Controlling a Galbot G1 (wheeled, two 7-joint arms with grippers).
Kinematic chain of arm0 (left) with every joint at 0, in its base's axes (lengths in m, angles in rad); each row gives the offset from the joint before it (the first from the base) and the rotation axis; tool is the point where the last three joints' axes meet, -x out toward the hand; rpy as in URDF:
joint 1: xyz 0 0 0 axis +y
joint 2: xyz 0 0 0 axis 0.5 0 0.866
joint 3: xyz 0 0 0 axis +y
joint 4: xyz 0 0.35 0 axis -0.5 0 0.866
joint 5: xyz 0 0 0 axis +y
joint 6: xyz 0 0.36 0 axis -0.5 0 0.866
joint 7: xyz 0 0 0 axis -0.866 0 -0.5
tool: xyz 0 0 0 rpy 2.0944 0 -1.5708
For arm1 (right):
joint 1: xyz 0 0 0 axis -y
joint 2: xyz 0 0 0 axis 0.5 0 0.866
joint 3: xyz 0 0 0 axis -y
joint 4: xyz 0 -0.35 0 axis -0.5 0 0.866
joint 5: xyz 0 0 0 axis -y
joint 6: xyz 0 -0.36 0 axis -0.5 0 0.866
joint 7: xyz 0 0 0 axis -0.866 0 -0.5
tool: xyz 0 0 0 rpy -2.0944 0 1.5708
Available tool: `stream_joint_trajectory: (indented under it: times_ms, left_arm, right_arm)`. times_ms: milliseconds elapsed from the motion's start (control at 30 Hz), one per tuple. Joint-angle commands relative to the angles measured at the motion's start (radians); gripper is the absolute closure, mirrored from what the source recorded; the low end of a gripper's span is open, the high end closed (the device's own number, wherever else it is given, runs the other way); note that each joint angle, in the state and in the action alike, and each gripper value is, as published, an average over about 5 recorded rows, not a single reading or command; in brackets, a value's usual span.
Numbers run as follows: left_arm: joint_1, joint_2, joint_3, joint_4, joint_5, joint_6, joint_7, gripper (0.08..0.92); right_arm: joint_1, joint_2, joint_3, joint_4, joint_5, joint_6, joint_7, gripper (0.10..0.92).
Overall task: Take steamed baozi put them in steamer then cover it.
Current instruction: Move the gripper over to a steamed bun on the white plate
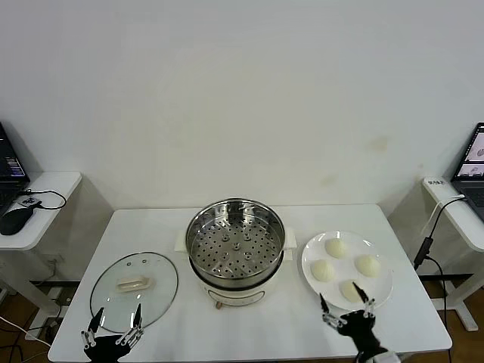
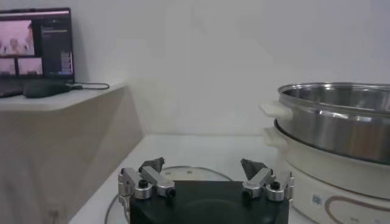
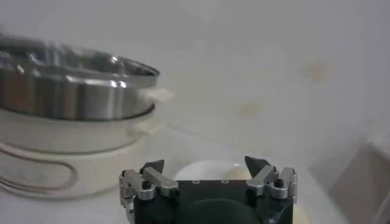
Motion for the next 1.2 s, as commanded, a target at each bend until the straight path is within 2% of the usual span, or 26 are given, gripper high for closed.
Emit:
stream_joint_trajectory:
  times_ms: [33, 267, 467, 633, 933, 1200]
  left_arm:
    - [-0.026, 0.002, -0.012, 0.001, 0.008, 0.011, 0.015, 0.177]
    - [-0.043, -0.004, -0.007, 0.006, 0.021, 0.012, 0.013, 0.177]
    - [-0.06, -0.013, -0.01, 0.02, 0.039, 0.01, 0.008, 0.177]
    - [-0.063, -0.014, -0.024, 0.033, 0.048, 0.005, 0.001, 0.177]
    - [-0.075, -0.021, -0.048, 0.044, 0.081, -0.001, -0.013, 0.177]
    - [-0.081, -0.015, -0.068, 0.051, 0.069, 0.001, -0.015, 0.177]
  right_arm:
    - [0.11, -0.119, 0.094, -0.013, -0.227, -0.043, -0.075, 0.202]
    - [0.298, -0.359, 0.069, -0.117, -0.339, -0.082, -0.326, 0.203]
    - [0.59, -0.57, -0.195, -0.299, -0.275, -0.064, -0.491, 0.203]
    - [0.918, -0.664, -0.525, -0.493, -0.218, -0.021, -0.633, 0.202]
    - [1.398, -0.637, -1.104, -0.724, -0.103, 0.009, -0.806, 0.202]
    - [1.539, -0.534, -1.313, -0.841, -0.085, 0.013, -0.835, 0.202]
